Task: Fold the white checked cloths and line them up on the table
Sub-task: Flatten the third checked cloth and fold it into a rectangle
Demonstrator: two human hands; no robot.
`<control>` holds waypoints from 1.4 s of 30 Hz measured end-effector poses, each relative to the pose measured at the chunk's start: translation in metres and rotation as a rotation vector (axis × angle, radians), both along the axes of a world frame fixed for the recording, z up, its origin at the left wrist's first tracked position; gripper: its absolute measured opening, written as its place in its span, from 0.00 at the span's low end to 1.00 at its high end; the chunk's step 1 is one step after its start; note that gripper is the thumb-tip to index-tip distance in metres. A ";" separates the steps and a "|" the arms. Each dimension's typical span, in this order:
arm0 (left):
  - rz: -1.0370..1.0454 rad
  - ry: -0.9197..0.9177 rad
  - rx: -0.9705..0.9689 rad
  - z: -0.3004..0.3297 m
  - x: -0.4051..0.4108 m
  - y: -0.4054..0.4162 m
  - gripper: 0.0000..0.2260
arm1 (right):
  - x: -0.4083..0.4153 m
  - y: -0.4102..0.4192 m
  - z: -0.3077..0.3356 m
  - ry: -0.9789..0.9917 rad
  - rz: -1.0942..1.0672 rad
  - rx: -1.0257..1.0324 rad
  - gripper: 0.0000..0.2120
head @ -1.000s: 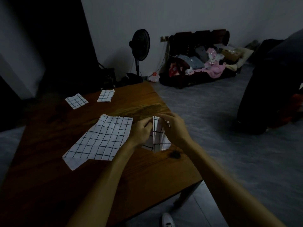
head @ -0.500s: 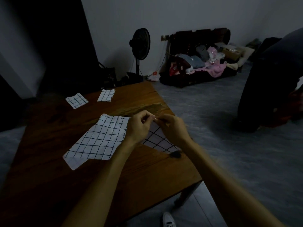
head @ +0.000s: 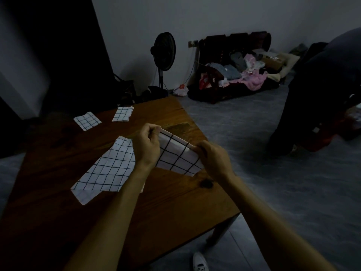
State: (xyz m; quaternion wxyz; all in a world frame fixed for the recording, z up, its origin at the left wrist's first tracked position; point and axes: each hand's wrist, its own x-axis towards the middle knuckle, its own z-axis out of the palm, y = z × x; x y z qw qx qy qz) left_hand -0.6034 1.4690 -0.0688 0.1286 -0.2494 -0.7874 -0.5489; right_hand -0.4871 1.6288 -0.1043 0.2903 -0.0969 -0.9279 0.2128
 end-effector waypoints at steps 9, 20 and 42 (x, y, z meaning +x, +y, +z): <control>0.102 -0.005 0.046 -0.004 -0.011 -0.005 0.08 | 0.011 0.026 -0.020 -0.148 -0.033 -0.032 0.10; -0.174 0.024 -0.136 -0.026 0.022 0.017 0.05 | -0.030 -0.021 0.009 -0.122 0.083 -0.192 0.15; -0.056 -0.465 -0.038 -0.110 0.017 0.015 0.05 | 0.013 0.008 -0.092 -0.188 -0.211 -0.787 0.17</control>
